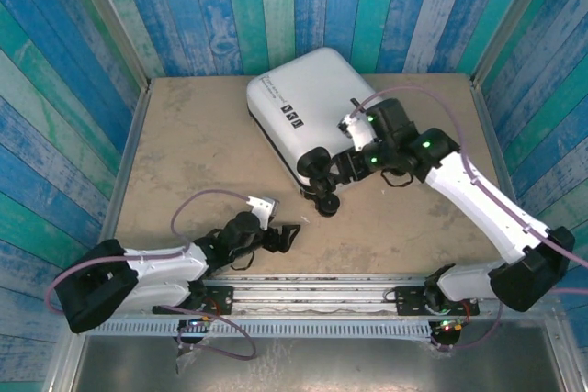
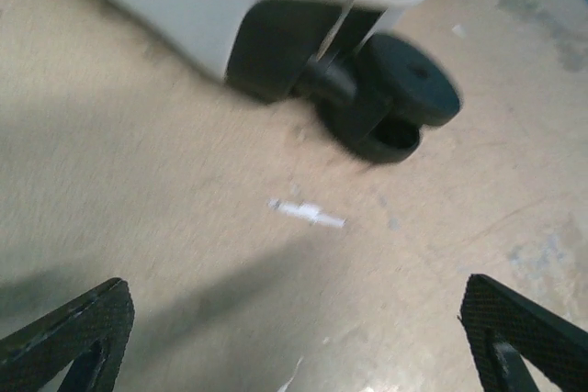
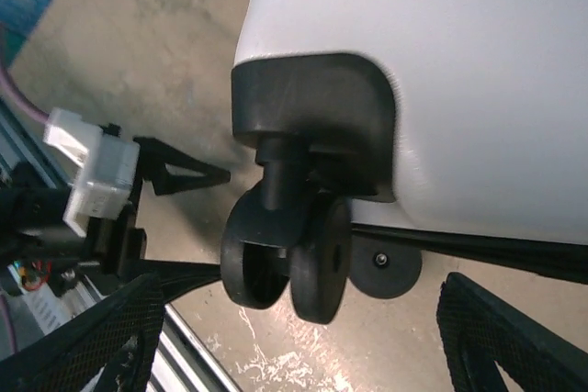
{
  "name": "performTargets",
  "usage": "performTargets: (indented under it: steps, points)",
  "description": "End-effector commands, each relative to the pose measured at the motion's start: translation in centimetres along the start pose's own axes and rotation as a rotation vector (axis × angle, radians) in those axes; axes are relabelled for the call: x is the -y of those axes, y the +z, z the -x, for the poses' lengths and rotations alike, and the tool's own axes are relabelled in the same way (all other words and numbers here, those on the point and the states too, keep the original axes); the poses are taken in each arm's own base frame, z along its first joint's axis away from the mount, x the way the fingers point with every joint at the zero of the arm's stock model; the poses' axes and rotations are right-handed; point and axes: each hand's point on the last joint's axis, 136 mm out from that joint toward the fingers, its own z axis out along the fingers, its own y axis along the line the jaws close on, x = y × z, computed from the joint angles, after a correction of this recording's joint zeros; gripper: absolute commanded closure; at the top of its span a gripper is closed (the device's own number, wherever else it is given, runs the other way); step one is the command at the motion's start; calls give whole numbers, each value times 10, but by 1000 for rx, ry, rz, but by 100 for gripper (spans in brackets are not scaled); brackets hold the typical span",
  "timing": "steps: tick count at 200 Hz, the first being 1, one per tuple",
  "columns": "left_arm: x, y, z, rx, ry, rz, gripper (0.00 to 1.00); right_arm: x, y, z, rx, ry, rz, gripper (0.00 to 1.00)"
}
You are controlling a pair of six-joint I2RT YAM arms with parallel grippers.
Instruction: Pack the luggage
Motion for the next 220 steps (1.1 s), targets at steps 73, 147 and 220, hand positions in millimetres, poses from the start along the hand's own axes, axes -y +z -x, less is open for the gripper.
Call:
performTargets:
  steps: [73,147,220]
  points:
    - [29,19,54,226,164,-47,17,-7,59,-29,-257,-43,-167,28]
    - [20,34,63,326,227,26,27,0,62,-23,-266,-56,-224,54]
    - [19,48,67,390,260,41,32,-2,53,-17,-246,-64,-231,65]
